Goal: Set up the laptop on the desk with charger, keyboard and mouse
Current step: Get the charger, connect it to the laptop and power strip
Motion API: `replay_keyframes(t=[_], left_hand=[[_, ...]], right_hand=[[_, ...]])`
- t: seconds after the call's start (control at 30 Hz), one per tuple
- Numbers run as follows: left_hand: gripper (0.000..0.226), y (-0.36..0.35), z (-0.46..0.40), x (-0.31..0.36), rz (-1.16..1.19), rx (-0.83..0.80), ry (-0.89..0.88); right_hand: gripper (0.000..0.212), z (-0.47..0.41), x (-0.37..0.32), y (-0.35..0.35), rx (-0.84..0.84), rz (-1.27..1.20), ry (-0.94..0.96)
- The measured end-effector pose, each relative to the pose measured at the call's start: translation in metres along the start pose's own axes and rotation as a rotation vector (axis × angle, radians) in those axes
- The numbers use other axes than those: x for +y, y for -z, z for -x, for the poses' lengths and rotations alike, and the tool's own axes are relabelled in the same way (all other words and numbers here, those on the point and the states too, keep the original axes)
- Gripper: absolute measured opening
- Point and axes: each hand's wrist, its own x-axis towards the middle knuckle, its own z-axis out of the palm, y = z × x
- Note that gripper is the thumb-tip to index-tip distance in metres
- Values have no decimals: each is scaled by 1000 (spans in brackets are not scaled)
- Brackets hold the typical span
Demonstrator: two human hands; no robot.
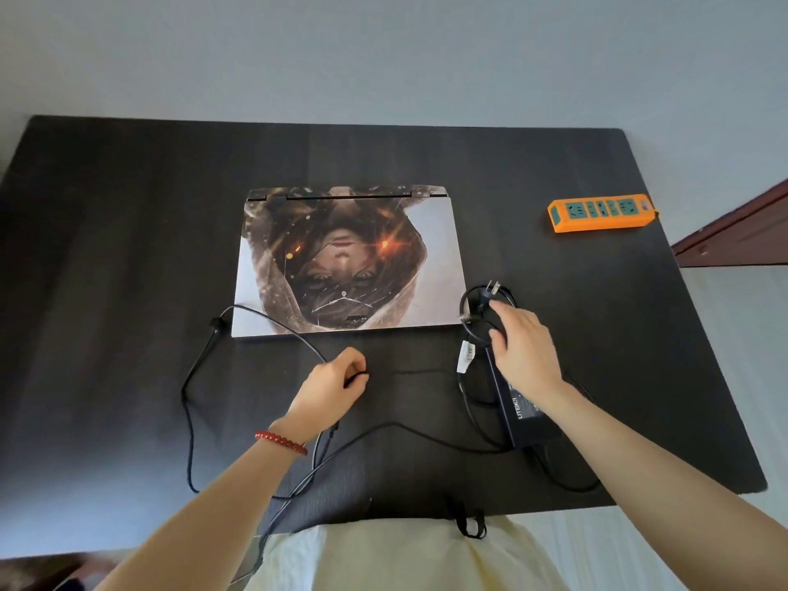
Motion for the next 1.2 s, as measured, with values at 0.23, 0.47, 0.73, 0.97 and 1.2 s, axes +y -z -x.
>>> replay_keyframes(t=[0.23, 0.47, 0.73, 0.97, 1.2], left_hand=[[8, 22, -15, 28, 127, 113, -123], [14, 39, -12, 15, 364, 131, 111], [8, 61, -2, 11, 798, 152, 239], [20, 84, 17, 3, 606, -95, 205], [22, 70, 41, 0, 312, -461, 235]], right_hand=[[74, 32, -69, -25, -425, -66, 417], [77, 39, -76, -38, -221, 240, 543], [28, 54, -118, -66, -782, 208, 687], [23, 29, -97, -32, -183, -207, 340], [22, 14, -101, -33, -35, -472, 58]])
